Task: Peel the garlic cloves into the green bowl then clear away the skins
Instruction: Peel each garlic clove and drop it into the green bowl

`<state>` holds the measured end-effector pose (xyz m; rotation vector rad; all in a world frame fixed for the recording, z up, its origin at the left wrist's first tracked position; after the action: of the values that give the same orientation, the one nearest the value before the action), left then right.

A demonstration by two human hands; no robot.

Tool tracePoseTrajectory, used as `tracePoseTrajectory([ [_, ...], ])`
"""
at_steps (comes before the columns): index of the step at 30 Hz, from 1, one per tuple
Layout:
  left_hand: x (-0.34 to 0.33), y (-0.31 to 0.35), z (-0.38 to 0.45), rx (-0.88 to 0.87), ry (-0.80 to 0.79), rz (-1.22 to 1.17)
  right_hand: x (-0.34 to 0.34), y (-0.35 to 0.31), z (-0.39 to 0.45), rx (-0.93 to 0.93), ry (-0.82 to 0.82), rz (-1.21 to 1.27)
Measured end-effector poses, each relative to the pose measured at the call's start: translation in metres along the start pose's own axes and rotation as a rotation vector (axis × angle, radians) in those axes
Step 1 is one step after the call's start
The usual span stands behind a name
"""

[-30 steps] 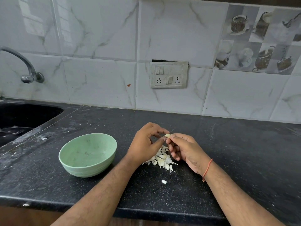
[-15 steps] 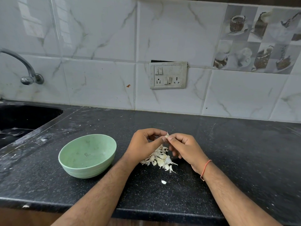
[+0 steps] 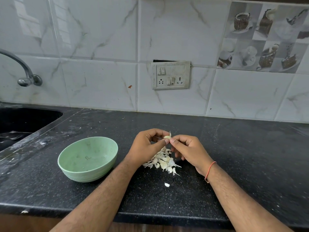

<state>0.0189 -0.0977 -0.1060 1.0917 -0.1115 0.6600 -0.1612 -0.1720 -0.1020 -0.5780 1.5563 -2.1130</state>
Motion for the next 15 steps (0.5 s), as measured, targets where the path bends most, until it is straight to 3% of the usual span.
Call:
tracePoseTrajectory([
  [15, -0.0008, 0.0033, -0.0045, -0.018, -0.049, 0.073, 0.0068, 0.0093, 0.0078, -0.072, 0.067, 0.268],
])
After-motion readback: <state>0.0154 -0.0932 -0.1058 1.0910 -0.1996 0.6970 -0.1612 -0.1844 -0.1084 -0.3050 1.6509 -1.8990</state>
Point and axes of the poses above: each hand's wrist, its own z-axis towards the middle knuckle, its own x-axis out of the back of the hand, y = z × x, the point moved 2 cm from there along z, towards the middle knuckle, and after that the axes turned 12 degrees about z, right-handed, at the moved point
